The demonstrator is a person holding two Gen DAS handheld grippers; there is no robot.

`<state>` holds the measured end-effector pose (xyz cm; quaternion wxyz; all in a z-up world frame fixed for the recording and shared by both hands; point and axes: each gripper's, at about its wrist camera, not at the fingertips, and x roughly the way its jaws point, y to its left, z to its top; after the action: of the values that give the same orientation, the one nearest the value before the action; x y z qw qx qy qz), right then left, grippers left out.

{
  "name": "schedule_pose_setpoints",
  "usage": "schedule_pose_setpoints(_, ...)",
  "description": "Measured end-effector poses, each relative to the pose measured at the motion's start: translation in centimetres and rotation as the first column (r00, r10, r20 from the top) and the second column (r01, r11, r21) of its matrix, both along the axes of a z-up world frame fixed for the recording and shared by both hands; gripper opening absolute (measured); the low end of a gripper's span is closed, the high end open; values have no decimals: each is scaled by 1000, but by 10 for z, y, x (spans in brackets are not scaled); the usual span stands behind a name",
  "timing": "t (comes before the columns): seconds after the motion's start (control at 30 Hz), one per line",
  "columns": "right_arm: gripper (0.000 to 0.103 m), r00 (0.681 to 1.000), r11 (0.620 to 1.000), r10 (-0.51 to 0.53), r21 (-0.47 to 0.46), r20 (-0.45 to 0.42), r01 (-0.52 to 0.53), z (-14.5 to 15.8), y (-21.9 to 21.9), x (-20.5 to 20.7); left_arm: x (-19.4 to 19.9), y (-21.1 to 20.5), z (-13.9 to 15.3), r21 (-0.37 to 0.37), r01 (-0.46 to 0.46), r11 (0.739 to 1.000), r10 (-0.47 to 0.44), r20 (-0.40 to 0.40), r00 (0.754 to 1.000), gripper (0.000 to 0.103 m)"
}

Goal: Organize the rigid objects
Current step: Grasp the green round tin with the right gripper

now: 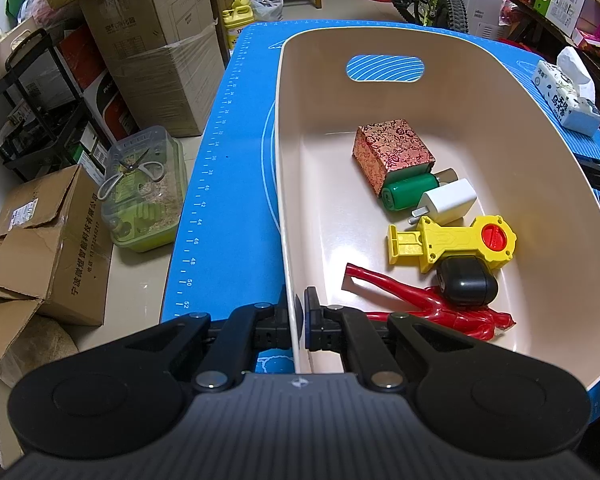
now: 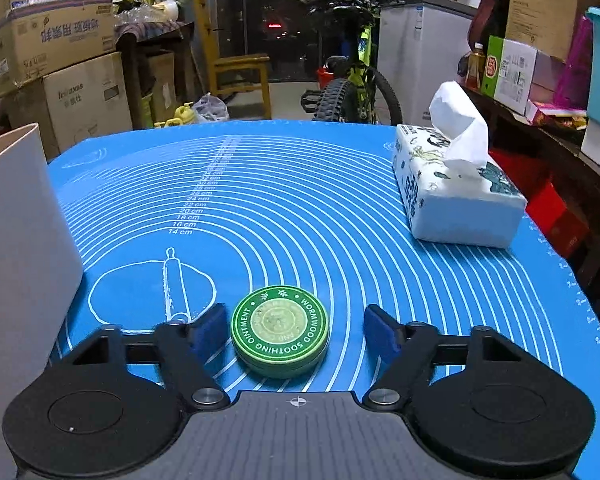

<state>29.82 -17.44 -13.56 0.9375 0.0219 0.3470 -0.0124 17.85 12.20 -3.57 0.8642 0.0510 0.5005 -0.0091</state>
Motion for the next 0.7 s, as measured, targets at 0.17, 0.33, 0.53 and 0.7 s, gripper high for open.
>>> schedule_pose_setpoints(0.17, 55, 1000, 1000, 7, -2, -4, -7, 4, 1, -1, 0, 0, 0, 0, 0, 1000, 0, 0, 1000, 6)
schedule_pose_setpoints(0.33, 55, 999, 999, 31, -27, 14, -30, 13, 3, -9, 0, 0, 0, -1, 0, 1000, 0, 0, 1000, 6)
schedule_pose_setpoints(0.53, 55, 997, 999, 45, -25, 63, -44, 38, 4, -19, 0, 0, 0, -1, 0, 1000, 0, 0, 1000, 6)
schedule_pose_setpoints(0.7, 55, 991, 998, 65, -10, 121, -64, 67, 6, -31, 0, 0, 0, -1, -1, 1000, 1, -1, 1000, 6)
